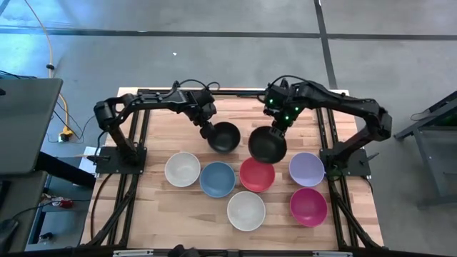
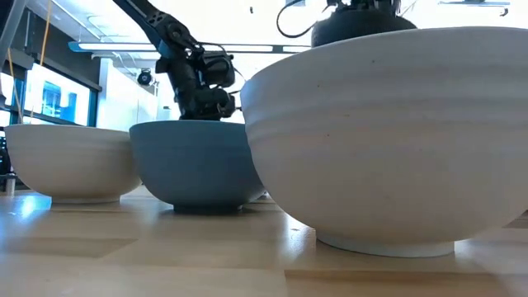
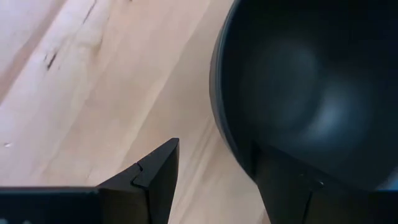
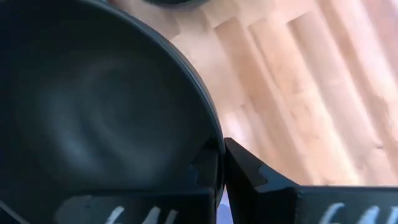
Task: Nest bowls inside each other
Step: Stack the right black bowl on the orange bowl
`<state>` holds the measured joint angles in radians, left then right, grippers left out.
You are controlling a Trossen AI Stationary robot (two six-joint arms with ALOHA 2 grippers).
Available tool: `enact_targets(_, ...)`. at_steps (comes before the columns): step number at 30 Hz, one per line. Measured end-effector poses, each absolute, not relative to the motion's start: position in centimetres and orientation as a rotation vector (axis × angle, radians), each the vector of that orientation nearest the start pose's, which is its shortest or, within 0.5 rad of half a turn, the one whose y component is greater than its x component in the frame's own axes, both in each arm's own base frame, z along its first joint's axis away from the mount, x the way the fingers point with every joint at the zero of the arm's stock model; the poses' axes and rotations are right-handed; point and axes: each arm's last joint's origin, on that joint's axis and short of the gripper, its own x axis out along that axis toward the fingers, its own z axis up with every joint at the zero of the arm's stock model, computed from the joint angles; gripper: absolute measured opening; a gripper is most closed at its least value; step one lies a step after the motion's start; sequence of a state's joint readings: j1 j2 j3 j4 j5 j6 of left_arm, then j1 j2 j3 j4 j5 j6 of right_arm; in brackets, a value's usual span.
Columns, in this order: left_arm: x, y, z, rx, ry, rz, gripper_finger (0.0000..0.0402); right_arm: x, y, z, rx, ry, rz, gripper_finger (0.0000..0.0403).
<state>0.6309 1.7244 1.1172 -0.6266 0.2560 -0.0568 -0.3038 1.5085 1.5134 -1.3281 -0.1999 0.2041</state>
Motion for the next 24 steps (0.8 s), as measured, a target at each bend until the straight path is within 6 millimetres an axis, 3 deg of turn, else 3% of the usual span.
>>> enact_targets(15, 27.3, 19.0, 17.9, -0.559, 1.093, 0.347, 0.0188, 30.8, -3.6, 30.6, 0.564, 1.418, -0.096, 0.0)
enact_targets(24, 27.5, 18.9, 18.0, -0.542, 1.086, 0.338, 0.0188, 32.5, -3.0, 29.1, 0.562, 1.457, -0.096, 0.0)
